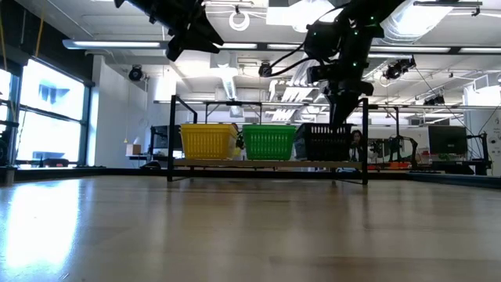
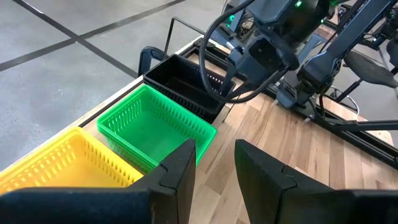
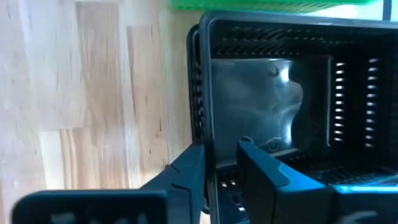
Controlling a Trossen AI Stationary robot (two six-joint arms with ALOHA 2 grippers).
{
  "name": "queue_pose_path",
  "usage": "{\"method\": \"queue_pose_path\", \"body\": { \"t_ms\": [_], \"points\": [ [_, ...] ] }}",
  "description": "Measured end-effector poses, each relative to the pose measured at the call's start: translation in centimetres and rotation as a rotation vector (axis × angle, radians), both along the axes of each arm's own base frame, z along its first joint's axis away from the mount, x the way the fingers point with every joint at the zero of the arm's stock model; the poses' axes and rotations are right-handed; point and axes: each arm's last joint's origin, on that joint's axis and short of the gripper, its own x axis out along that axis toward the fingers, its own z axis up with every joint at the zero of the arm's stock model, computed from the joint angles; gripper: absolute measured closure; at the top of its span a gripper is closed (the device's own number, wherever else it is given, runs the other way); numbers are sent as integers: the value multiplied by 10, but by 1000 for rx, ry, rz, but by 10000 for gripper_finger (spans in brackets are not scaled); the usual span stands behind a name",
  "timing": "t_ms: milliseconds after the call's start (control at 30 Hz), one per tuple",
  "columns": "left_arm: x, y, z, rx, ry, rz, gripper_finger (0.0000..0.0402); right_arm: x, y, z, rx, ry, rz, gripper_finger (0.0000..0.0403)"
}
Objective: Stack baskets on shelf by color
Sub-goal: Stack the black bin on top of the black bins on the shelf, then return to home position
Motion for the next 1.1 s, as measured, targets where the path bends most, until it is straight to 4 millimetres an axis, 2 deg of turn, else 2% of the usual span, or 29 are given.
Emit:
{"method": "queue_pose_path", "body": {
  "t_ms": [167, 433, 567, 900, 1000, 1100],
  "points": [
    [0, 0, 0, 0, 0, 0, 300, -3, 8, 12, 20, -63, 2, 306],
    [0, 0, 0, 0, 0, 0, 300, -2, 9, 28, -31, -191, -93, 304],
    [0, 0, 0, 0, 0, -1, 300, 1, 2, 18, -16, -161, -116, 304],
    [0, 0, 0, -3, 4, -1, 300, 12, 1, -4, 41, -86, -97, 304],
    [0, -1, -1, -12, 4, -17, 300, 11, 1, -2, 29, -86, -113, 304],
    [0, -1, -1, -19, -2, -36, 300, 12, -1, 12, 5, -123, -152, 304]
  ]
}}
